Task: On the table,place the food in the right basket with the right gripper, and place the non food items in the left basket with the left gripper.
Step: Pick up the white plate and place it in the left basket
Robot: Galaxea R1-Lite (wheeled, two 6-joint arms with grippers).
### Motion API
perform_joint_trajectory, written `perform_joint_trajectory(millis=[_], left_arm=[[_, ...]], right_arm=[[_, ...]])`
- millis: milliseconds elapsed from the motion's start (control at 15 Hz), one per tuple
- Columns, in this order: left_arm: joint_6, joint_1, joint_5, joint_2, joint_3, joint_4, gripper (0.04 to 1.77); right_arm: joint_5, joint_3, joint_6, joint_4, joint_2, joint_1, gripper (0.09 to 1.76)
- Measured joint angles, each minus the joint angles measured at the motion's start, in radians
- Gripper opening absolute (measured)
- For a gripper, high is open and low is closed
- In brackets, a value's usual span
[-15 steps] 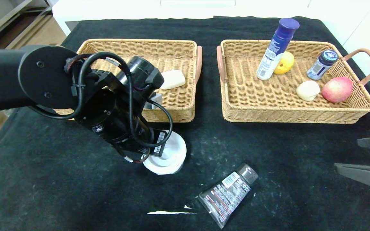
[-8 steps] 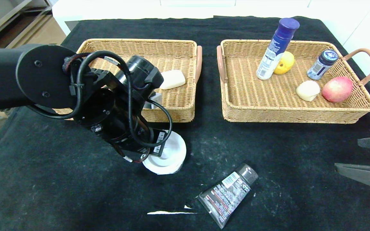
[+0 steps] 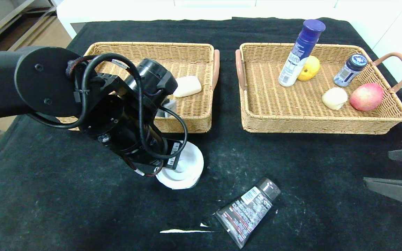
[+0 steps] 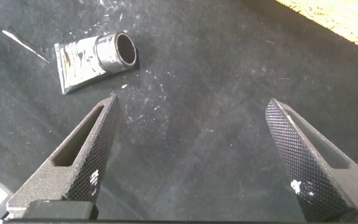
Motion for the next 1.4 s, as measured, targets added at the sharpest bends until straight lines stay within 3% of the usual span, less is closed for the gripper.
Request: perform_joint_trajectory(millis=[400,800,1200,1400], left_arm=[[-0.026,-0.013,-0.048,-0.027,-0.008,0.001,0.36],[-0.082,-0.096,-0.043,-0.081,-0.023,0.017,0.36],[-0.068,-0.109,-0.027,-0.107,-0.176,0.084,0.36],[-0.032,-0.063,-0.020,-0.109,-0.243,0.091,0.36]], right_arm=[[0.000,0.000,0.000,0.000,0.000,0.000,1.71],[0.000,0.000,0.000,0.000,0.000,0.000,1.71],[-0.001,0.000,0.000,0.000,0.000,0.000,1.71],[-0.003,0.000,0.000,0.000,0.000,0.000,1.71]])
